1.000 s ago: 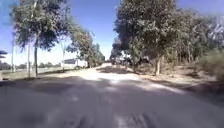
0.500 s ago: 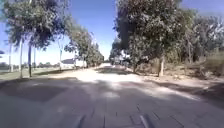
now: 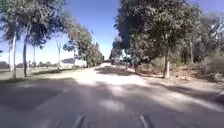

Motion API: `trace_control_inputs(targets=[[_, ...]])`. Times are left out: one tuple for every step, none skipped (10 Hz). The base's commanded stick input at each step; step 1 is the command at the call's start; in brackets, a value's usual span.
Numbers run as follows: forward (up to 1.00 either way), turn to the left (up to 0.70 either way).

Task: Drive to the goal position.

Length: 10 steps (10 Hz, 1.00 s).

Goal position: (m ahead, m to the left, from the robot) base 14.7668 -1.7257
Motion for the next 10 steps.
trace_control_inputs(targets=[[1.0,0.0],[1.0,0.0],[1.0,0.0],[1.0,0.0],[1.0,0.0],[1.0,0.0],[1.0,0.0],[1.0,0.0],[1.0,0.0],[1.0,0.0]])
